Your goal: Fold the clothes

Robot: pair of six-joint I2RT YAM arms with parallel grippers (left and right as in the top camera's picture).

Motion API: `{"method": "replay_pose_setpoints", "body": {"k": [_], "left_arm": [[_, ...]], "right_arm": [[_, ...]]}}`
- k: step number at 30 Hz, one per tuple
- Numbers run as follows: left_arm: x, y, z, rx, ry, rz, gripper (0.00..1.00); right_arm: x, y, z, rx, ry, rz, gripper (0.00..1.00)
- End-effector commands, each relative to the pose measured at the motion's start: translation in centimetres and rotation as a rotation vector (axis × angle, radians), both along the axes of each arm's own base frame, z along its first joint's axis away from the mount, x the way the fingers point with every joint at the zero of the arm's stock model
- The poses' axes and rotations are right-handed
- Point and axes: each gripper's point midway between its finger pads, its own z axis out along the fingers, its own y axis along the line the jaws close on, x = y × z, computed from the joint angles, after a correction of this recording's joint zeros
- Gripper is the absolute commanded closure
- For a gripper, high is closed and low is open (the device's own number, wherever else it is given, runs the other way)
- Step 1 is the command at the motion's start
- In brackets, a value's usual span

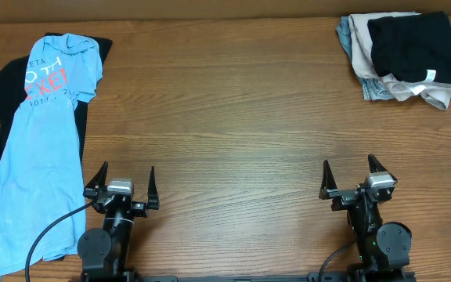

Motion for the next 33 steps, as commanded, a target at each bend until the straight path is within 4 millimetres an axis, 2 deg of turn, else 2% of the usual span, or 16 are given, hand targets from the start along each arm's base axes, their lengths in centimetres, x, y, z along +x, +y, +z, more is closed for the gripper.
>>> {"method": "replay_pose_setpoints", "body": {"k": [1, 5, 9, 16, 23, 28, 33], "left_arm": [[0.0, 0.4, 0.1, 0.019, -0.009, 0.021, 0.0], [0.0, 0.4, 0.4, 0.019, -0.023, 0.021, 0.0], [0.0, 0.4, 1.5, 0.021, -0.068, 0.022, 0.0], [-0.6, 0.5, 6.1, 0.016, -0.188, 0.031, 0.0], [-2.0, 1.7, 11.6, 0.017, -0.263, 0.107, 0.0], [-2.0, 1.7, 13.6, 0.018, -0.212, 0.108, 0.0], [-0.9, 1.4, 16.3, 0.014, -0.141, 0.083, 0.0]], "right_arm": [[0.0, -0.4, 0.2, -0.005, -0.018, -0.019, 0.0], [0.0, -0.4, 1.0, 0.0, -0.053, -0.02, 0.0], [-0.1, -0.4, 2.9, 0.01, -0.128, -0.019, 0.0], [-1.0, -0.5, 7.0, 0.024, -0.242, -0.02, 0.0], [-3.0, -0.7, 13.0, 0.038, -0.355, -0.019, 0.0], [-4.9, -0.7, 16.6, 0.039, -0.383, -0.009, 0.0], [-6.1, -0.9, 19.6, 0.04, -0.394, -0.009, 0.0]]}}
